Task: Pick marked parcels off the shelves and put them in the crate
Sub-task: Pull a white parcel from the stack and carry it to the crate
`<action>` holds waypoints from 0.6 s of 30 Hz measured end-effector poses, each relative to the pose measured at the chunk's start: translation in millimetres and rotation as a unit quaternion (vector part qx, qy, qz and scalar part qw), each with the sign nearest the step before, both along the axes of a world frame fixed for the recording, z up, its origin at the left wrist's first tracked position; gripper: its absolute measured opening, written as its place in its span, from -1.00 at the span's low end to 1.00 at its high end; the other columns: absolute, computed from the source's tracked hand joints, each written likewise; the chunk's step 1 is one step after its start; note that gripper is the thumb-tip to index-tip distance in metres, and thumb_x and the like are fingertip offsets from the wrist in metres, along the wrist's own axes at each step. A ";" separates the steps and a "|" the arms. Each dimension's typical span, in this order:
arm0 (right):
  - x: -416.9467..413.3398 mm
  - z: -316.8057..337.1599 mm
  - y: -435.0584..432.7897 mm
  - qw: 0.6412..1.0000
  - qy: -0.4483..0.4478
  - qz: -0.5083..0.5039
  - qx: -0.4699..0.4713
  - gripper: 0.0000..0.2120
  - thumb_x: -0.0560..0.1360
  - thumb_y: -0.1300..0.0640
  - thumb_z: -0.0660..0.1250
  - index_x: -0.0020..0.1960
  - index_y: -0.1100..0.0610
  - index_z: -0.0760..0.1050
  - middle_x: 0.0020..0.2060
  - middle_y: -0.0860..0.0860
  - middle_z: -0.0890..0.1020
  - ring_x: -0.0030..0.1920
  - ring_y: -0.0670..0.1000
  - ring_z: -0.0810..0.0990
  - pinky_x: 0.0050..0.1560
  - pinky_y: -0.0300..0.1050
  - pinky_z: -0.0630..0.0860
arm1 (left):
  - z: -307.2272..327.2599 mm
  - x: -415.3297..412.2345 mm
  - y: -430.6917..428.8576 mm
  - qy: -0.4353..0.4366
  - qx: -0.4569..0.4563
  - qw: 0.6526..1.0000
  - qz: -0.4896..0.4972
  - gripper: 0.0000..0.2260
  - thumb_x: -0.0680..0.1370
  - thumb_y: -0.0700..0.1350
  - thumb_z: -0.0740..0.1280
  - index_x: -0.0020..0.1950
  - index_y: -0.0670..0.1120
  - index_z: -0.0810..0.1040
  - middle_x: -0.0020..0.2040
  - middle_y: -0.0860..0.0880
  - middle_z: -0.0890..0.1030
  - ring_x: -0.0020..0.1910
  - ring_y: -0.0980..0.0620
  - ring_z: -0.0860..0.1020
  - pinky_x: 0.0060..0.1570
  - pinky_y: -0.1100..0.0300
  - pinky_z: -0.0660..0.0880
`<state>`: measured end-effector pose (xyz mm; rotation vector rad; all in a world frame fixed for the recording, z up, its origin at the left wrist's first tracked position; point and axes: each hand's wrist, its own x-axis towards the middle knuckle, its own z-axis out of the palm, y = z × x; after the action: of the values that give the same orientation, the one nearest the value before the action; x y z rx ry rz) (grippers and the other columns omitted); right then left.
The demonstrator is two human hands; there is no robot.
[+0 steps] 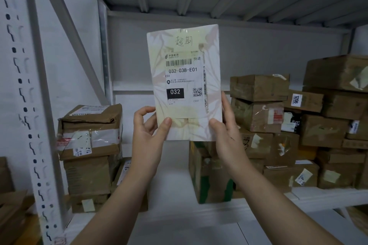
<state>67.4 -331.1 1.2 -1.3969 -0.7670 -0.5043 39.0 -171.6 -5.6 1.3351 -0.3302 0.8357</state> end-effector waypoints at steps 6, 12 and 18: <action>-1.3 -1.9 3.3 0.999 -0.005 -0.033 -0.018 -0.45 0.64 0.24 0.09 0.36 -0.38 0.07 0.49 -0.19 0.22 0.46 -0.21 0.20 0.47 0.01 0.23 | -7.9 -3.4 -2.2 -0.012 -0.004 0.998 0.058 -0.59 0.51 -0.22 0.36 0.29 0.10 0.41 0.23 -0.05 0.57 0.21 0.03 0.54 0.23 -0.08 0.47; 2.1 -9.3 7.1 1.000 0.008 -0.026 -0.015 -0.45 0.64 0.24 0.09 0.51 -0.20 0.04 0.49 -0.19 0.21 0.45 -0.22 0.21 0.46 0.03 0.25 | -10.5 -5.4 -1.4 -0.015 0.003 0.996 0.085 -0.58 0.52 -0.25 0.36 0.33 0.04 0.42 0.23 -0.02 0.57 0.21 0.08 0.54 0.22 -0.03 0.49; -5.8 -16.2 12.2 0.999 0.019 -0.019 0.029 -0.49 0.64 0.24 0.10 0.50 -0.13 0.10 0.45 -0.19 0.28 0.38 -0.32 0.27 0.39 -0.27 0.29 | -16.9 -10.6 0.3 -0.026 0.032 0.996 0.084 -0.58 0.51 -0.04 0.38 0.34 0.16 0.40 0.30 0.01 0.48 0.26 0.08 0.49 0.22 -0.06 0.48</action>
<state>61.6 -318.9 -15.1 -1.3655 -0.6905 -0.5246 28.4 -171.2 -22.6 1.4170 -0.2907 1.0082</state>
